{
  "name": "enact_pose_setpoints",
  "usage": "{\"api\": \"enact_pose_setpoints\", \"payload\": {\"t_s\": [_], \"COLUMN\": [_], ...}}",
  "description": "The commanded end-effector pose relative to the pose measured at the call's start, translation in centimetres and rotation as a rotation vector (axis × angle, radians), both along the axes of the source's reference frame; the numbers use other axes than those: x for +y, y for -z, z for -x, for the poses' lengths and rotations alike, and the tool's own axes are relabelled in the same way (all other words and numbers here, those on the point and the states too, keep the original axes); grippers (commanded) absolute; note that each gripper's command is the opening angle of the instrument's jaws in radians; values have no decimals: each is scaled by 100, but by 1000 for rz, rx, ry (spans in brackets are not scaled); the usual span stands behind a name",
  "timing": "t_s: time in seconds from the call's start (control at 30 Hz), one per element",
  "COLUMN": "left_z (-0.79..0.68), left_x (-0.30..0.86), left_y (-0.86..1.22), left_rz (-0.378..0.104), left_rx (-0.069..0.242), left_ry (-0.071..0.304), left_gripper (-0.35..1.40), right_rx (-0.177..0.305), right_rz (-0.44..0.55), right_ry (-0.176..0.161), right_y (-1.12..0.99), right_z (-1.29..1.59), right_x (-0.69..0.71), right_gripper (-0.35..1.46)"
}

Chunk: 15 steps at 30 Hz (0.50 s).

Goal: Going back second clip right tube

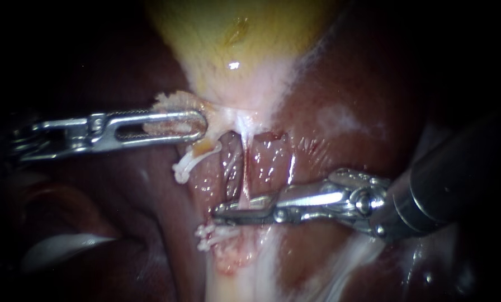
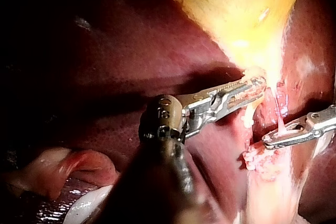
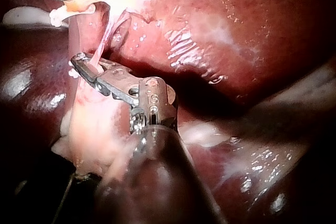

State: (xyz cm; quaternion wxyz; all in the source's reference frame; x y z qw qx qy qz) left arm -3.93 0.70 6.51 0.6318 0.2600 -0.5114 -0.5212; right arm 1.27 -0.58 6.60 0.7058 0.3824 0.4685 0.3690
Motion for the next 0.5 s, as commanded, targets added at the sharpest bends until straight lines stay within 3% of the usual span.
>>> {"api": "enact_pose_setpoints", "payload": {"t_s": [0.03, 0.23, 0.3, 0.4, 0.5], "left_z": [0, 0, 0, 0, 0], "left_x": [0, 0, 0, 0, -1], "left_y": [0, 0, 0, 0, 0], "left_rz": [0, 1, 1, 1, 1], "left_rx": [-1, -1, -1, -1, -1], "left_ry": [-1, -1, 0, -1, -1], "left_gripper": [-35, -35, -35, -35, -35], "right_rx": [-1, 4, 26, 46, 64], "right_rz": [-1, -4, 29, 80, 121], "right_ry": [0, 6, 31, 38, 37], "right_y": [0, 0, -1, -2, -6], "right_z": [0, 2, 3, 1, -1], "right_x": [0, 0, -1, -2, -1], "right_gripper": [-35, -35, -8, 32, 47]}}
